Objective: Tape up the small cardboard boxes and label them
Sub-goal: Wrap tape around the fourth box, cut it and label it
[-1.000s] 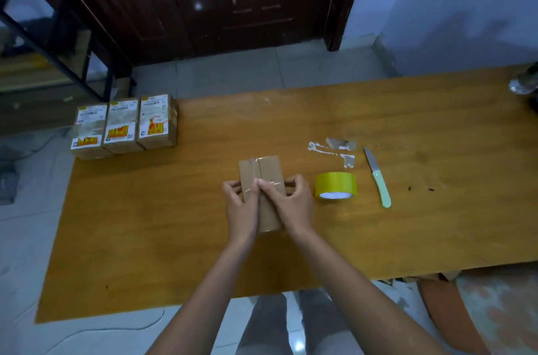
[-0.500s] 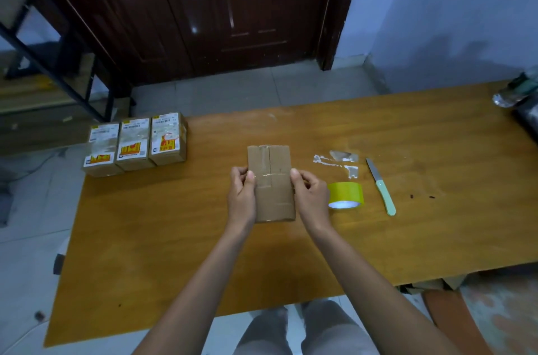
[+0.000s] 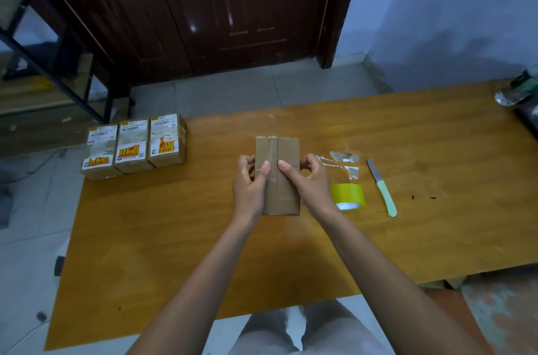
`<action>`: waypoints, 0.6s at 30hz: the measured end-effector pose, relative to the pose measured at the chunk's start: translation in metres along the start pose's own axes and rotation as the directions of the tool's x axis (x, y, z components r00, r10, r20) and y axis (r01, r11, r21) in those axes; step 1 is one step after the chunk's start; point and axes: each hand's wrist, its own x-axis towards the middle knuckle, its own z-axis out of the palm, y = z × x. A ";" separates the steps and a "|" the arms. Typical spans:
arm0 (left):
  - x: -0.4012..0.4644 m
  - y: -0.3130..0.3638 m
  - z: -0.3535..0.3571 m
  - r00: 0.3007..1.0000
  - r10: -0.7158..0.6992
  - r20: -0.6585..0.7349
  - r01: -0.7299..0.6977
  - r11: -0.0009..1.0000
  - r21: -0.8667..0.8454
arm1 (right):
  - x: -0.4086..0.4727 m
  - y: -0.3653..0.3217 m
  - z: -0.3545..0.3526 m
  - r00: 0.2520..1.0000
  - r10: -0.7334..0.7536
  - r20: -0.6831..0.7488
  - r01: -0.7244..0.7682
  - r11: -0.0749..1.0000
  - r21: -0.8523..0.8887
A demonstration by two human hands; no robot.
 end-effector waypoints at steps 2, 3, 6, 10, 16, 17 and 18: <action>0.001 0.000 0.000 0.998 0.010 0.058 -0.009 1.000 -0.019 | 0.004 0.000 -0.013 0.997 -0.035 0.062 0.035 0.999 0.014; 0.002 0.001 0.001 0.996 0.011 0.090 -0.008 1.000 -0.025 | 0.007 0.000 -0.021 0.994 -0.033 0.100 0.029 0.999 0.034; 0.003 0.004 0.004 0.988 -0.040 0.149 0.056 0.993 -0.102 | 0.012 -0.003 -0.044 0.975 0.077 0.211 -0.099 0.991 0.094; 0.005 0.015 0.022 0.983 -0.100 0.155 0.114 0.990 -0.085 | 0.011 -0.008 -0.052 0.976 0.106 0.192 -0.109 0.994 0.008; -0.001 0.021 0.047 0.999 -0.039 -0.017 0.040 0.999 0.032 | 0.007 -0.032 -0.037 0.999 0.017 -0.043 -0.022 0.992 -0.128; -0.003 0.019 0.048 0.999 -0.025 -0.039 0.026 0.999 0.032 | 0.008 -0.033 -0.036 0.999 0.008 -0.044 -0.014 0.989 -0.146; -0.005 0.017 0.049 0.998 -0.018 -0.059 0.020 0.999 0.037 | 0.009 -0.032 -0.038 0.999 -0.008 -0.037 0.001 0.986 -0.164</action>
